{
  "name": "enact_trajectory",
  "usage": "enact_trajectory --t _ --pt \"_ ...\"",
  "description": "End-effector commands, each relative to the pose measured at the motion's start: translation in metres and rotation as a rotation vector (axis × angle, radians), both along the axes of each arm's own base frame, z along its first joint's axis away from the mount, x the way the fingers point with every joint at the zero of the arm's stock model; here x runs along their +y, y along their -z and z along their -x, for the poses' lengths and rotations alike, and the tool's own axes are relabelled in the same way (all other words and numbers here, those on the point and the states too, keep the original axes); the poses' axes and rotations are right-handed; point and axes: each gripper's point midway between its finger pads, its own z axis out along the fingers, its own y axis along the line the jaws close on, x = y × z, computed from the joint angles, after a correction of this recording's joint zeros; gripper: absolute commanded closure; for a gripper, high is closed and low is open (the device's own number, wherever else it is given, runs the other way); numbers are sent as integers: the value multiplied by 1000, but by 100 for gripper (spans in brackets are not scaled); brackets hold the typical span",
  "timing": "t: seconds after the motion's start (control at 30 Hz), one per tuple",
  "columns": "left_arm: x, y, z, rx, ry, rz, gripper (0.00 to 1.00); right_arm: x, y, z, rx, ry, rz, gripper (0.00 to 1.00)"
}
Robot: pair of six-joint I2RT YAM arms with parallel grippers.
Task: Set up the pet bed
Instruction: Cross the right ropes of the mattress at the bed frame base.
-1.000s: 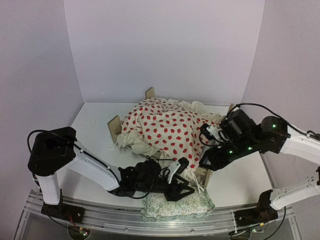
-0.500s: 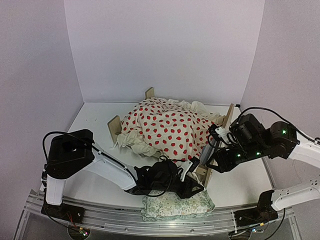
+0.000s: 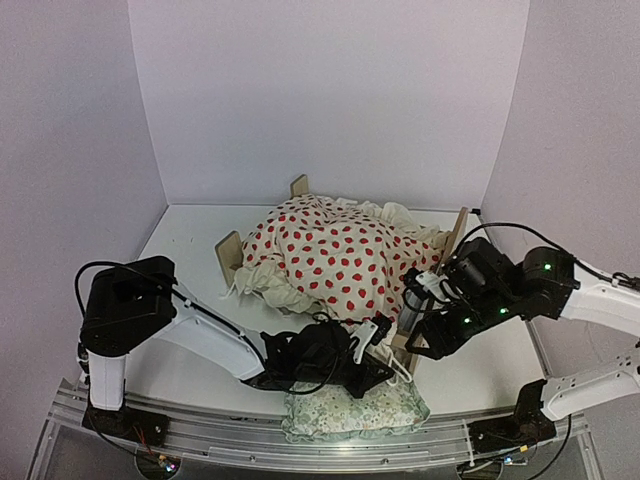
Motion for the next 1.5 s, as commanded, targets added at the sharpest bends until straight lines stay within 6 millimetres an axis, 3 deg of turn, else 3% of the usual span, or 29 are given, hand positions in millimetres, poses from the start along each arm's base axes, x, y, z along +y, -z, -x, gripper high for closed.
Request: enact_trajectory --t 0.0,0.23,0.43,0.6,0.8,1.03,1.13,1.23,1.47 --pt "11 -39 -8 -36 -64 39 100 16 19 14 117 -82 18 48" --pt "28 -53 -14 -69 -111 46 99 22 36 11 129 -63 18 47" --pt "33 -68 -16 -103 -116 44 99 12 61 -10 40 22 86 47" --pt "34 -90 -17 -141 -105 53 99 27 65 -12 -26 -9 34 47" --pt "30 -114 -17 -192 -82 57 99 34 38 -22 -167 -10 -11 46" --pt "14 -155 -32 -264 -31 91 99 29 -40 -24 -327 -5 -196 41" --pt "7 -174 -42 -318 -29 103 99 26 -63 -23 -369 -11 -247 40" --pt "0 -191 -58 -365 -26 125 99 20 -72 -25 -403 -10 -235 40" --pt "-13 -198 -110 -405 -65 135 100 -4 -73 -36 -482 77 -196 40"
